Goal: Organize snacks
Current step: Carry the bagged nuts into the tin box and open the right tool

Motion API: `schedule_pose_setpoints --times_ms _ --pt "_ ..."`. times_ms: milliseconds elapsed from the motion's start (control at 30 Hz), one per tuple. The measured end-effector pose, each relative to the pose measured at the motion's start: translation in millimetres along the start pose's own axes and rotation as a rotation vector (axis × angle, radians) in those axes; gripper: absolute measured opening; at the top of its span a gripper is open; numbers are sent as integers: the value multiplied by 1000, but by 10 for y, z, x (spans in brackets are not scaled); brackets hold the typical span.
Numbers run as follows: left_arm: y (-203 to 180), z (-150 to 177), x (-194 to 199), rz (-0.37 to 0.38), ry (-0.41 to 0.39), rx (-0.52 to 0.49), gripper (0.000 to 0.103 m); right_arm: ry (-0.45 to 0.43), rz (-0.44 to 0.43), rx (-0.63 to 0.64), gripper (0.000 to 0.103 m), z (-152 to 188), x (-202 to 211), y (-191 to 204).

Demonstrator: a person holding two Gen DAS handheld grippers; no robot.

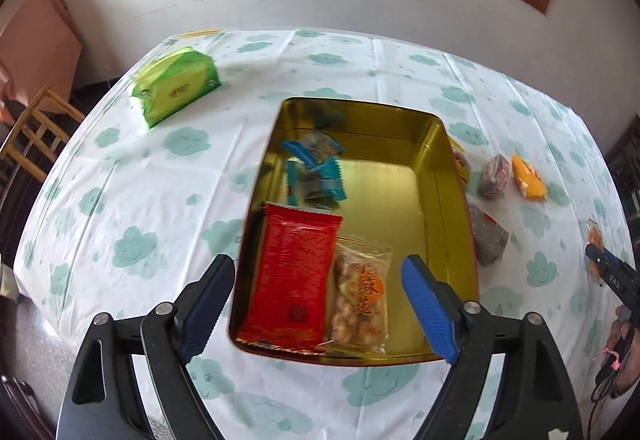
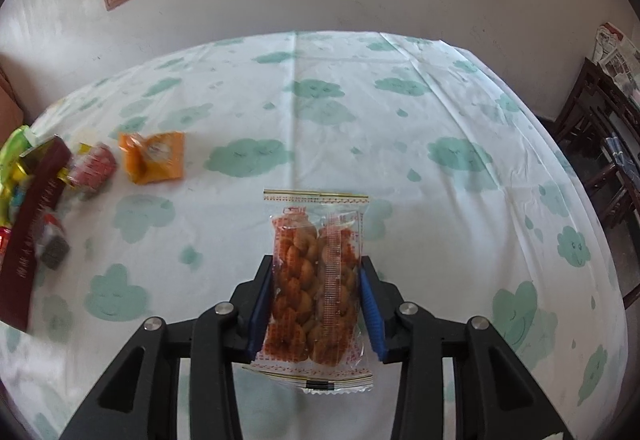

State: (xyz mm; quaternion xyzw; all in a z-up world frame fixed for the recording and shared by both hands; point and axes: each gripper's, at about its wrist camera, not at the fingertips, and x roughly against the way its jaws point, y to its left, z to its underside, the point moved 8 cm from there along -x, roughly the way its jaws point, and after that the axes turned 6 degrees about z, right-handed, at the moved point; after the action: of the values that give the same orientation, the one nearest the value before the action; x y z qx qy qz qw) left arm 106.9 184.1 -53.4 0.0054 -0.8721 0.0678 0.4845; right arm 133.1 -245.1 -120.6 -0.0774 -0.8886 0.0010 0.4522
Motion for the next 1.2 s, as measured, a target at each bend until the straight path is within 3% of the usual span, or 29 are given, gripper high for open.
schedule_pose_setpoints --times_ms 200,333,600,933,1200 --pt "218 46 67 -13 -22 54 85 -22 -98 30 40 -124 330 494" --pt "341 78 109 -47 -38 50 92 -43 -182 80 40 -187 579 985" --pt "734 157 173 -95 -51 123 93 -53 -338 189 40 -168 1010 2016" --pt "1171 305 218 -142 -44 216 94 -22 -415 287 40 -42 1129 2903" --pt "1416 426 249 -191 -33 247 94 12 -423 320 40 54 1040 3312"
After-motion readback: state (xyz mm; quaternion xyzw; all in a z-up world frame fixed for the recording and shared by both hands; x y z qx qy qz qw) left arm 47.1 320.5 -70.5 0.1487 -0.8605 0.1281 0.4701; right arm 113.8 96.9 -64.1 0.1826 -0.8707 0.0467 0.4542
